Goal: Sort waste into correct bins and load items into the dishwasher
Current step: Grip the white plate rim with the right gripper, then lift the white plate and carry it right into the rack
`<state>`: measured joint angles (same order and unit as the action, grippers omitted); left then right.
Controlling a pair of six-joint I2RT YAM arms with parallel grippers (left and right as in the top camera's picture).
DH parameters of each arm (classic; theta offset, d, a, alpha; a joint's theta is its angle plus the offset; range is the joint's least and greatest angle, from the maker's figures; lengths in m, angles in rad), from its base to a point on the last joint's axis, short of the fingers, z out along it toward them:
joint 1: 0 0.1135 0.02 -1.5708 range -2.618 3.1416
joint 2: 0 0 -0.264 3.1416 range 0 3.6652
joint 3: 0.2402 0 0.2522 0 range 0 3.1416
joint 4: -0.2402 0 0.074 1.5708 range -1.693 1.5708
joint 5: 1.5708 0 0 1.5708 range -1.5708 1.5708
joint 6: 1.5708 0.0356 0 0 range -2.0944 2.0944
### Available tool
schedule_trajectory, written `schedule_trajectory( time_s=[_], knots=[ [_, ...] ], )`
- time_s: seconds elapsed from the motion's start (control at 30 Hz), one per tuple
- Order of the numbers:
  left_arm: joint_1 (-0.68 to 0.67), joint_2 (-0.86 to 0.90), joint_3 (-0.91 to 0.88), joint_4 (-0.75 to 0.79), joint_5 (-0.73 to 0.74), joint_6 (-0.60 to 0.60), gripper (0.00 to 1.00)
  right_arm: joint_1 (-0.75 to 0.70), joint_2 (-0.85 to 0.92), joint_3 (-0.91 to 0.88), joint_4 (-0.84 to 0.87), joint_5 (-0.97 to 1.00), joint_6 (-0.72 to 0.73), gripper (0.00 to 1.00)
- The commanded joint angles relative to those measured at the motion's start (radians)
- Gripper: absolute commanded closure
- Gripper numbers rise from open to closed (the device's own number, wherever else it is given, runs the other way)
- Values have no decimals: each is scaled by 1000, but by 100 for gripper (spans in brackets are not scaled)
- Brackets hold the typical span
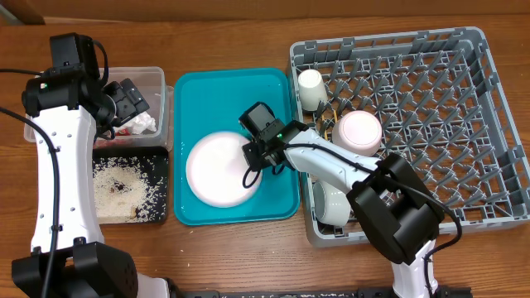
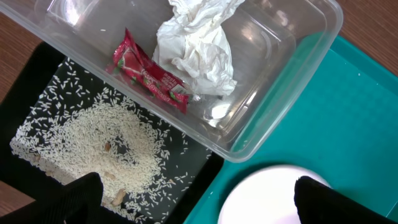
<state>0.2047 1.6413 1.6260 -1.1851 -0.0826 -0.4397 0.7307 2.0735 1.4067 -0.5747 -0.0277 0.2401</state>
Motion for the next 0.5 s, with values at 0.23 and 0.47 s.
schedule_trajectory(
  time_s=[0.23, 0.47],
  knots=[
    [-2, 3, 23, 1, 2, -13, 0, -3, -48, 100, -84, 53, -5, 96],
    [-2, 3, 23, 1, 2, -13, 0, -8, -225, 335, -291, 459, -14, 96]
  ],
)
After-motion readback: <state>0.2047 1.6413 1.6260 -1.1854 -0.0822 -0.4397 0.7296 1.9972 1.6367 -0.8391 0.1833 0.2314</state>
